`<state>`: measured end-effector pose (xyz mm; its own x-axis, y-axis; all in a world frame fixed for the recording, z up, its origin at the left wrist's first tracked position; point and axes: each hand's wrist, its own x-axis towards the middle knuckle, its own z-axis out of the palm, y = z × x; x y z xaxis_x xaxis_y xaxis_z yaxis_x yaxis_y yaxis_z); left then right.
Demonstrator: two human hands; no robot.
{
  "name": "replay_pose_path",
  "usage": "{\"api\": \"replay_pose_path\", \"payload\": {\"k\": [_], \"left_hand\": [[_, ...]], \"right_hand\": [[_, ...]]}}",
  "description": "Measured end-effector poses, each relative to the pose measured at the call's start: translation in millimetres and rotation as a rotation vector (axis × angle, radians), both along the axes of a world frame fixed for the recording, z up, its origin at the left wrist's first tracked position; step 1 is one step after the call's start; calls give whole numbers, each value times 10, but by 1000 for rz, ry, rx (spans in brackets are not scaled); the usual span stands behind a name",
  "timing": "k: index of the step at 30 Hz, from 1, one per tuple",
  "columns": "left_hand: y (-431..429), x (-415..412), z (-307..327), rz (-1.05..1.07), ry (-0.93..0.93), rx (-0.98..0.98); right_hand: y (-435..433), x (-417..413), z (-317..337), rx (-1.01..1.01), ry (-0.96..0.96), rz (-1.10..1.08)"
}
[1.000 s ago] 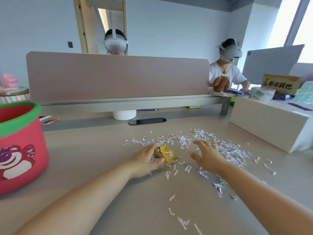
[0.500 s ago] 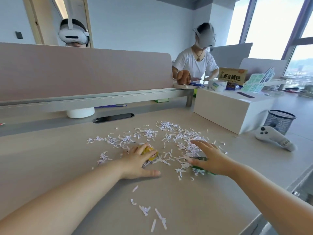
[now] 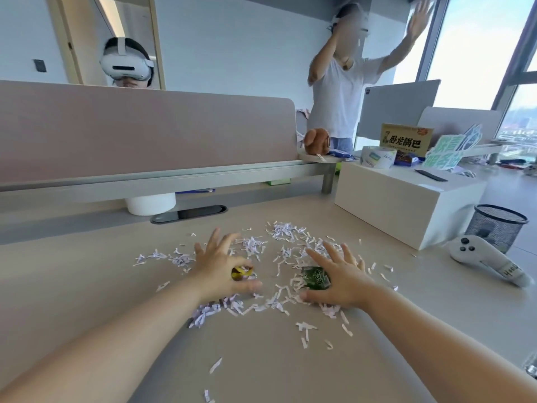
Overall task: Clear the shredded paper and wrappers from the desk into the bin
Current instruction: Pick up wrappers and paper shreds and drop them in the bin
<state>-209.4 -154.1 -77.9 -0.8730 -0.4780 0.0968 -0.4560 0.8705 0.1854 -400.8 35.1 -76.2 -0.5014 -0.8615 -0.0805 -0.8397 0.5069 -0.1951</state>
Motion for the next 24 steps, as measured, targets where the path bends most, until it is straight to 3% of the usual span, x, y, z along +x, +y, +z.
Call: {"api": "replay_pose_path", "payload": {"k": [3, 6, 11, 15, 21, 24], "left_hand": [[-112, -46, -82, 79, -143, 148], [-120, -84, -89, 52, -238, 133], [-14, -100, -50, 41, -97, 25], [33, -71, -90, -30, 94, 9], [106, -55, 12, -55, 30, 56], [104, 32, 161, -34, 155, 83]], "right_hand": [[-183, -29, -7, 15, -48, 7], [-373, 16, -23, 36, -46, 41], [-566, 159, -96, -200, 38, 143], [-567, 244, -111, -266, 47, 187], [-530, 356, -20, -233, -12, 163], [-521, 404, 99, -345, -65, 162]]}}
